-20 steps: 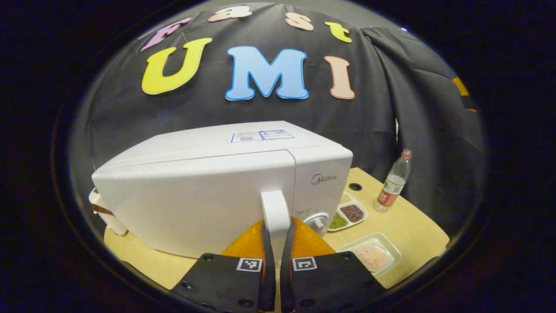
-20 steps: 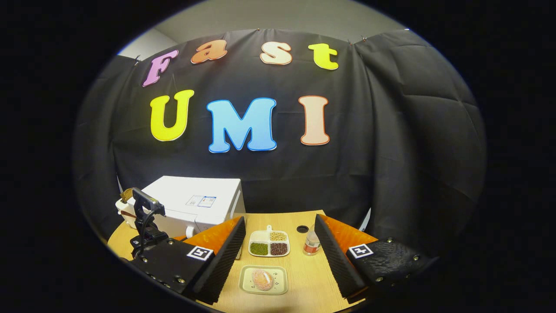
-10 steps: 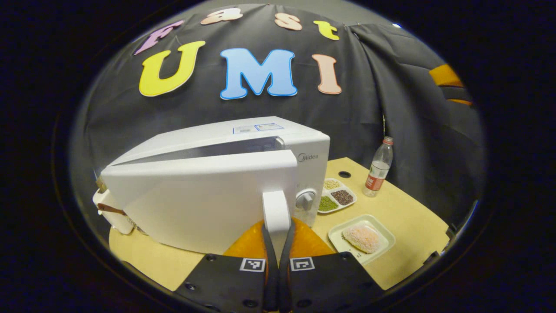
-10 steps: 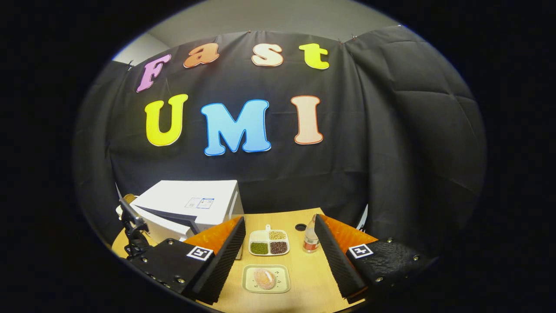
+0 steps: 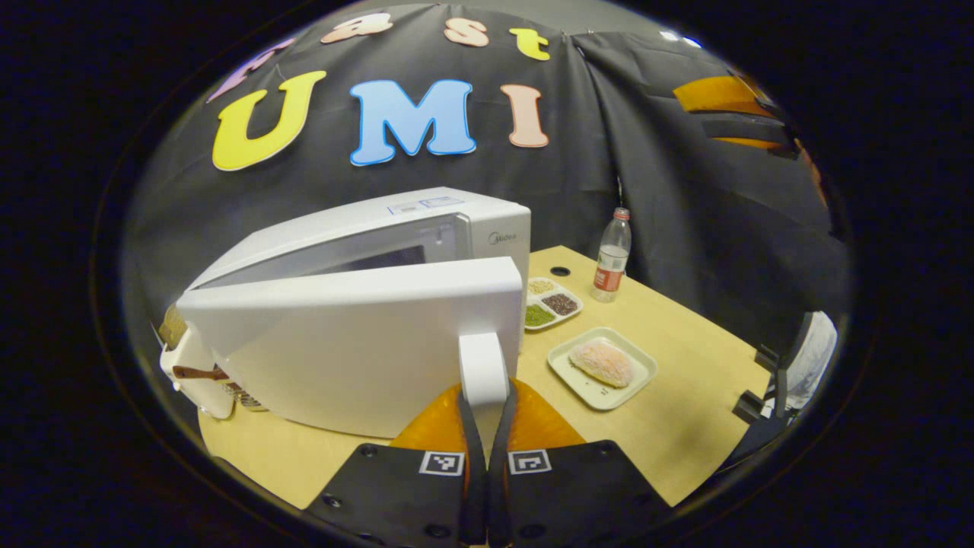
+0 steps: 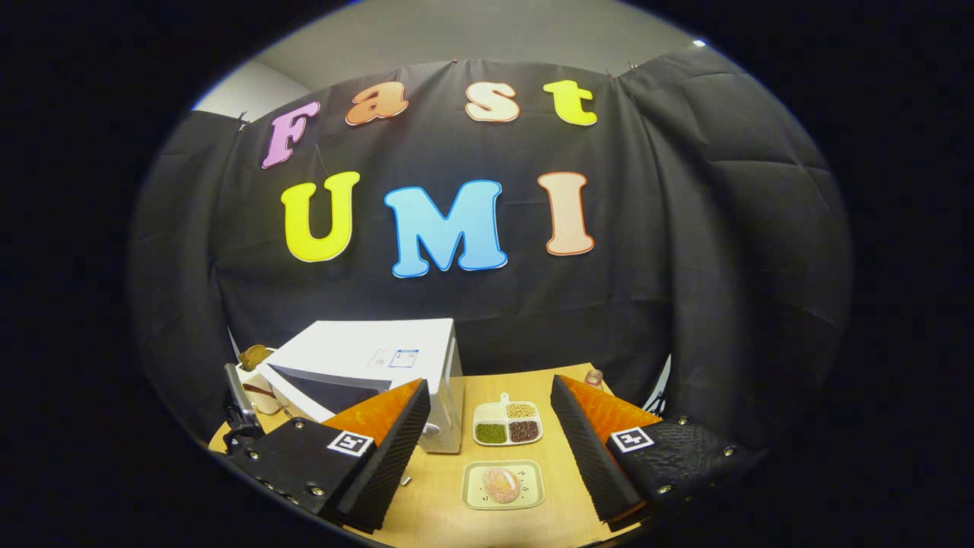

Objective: Open the microwave oven with the left hand, put the food in, and close the microwave oven.

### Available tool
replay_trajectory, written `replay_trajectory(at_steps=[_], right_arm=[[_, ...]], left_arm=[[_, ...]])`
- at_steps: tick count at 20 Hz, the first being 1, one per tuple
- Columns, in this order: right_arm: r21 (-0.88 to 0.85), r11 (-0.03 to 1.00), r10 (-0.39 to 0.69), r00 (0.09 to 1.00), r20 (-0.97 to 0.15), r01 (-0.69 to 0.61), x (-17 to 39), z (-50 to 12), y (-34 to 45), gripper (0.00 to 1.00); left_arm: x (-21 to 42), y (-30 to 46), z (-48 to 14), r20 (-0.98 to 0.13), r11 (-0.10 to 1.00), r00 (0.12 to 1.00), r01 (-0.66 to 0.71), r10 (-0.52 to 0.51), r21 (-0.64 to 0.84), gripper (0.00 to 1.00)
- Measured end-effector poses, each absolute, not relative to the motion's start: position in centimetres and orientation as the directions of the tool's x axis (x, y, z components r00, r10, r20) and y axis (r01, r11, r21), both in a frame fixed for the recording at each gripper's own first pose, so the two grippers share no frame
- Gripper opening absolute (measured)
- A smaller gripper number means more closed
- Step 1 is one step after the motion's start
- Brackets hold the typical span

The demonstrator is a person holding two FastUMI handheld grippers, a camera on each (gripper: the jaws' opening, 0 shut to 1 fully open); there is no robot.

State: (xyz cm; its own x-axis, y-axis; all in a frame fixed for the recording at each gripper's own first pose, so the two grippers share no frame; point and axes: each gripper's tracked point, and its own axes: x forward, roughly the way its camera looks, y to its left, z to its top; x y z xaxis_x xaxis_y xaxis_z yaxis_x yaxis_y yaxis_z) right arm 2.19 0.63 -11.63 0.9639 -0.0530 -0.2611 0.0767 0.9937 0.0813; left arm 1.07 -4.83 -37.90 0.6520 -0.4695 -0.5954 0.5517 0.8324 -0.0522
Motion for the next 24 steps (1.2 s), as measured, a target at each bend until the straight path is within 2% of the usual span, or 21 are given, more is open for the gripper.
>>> replay_trajectory(at_steps=[10,24], right_arm=[[0.116,0.993,0.028,0.957,-0.287,0.006,0.8,-12.5,6.2,0.97],[0.114,0.993,0.050,0.945,-0.324,-0.014,0.3,-13.7,11.4,0.98]], left_arm=[[-7.4,3.0,-37.0,-0.653,0.730,0.512,0.677,-0.559,-0.094,0.08],[-13.6,18.0,-36.4,-0.730,0.694,0.422,0.713,-0.537,-0.098,0.08]])
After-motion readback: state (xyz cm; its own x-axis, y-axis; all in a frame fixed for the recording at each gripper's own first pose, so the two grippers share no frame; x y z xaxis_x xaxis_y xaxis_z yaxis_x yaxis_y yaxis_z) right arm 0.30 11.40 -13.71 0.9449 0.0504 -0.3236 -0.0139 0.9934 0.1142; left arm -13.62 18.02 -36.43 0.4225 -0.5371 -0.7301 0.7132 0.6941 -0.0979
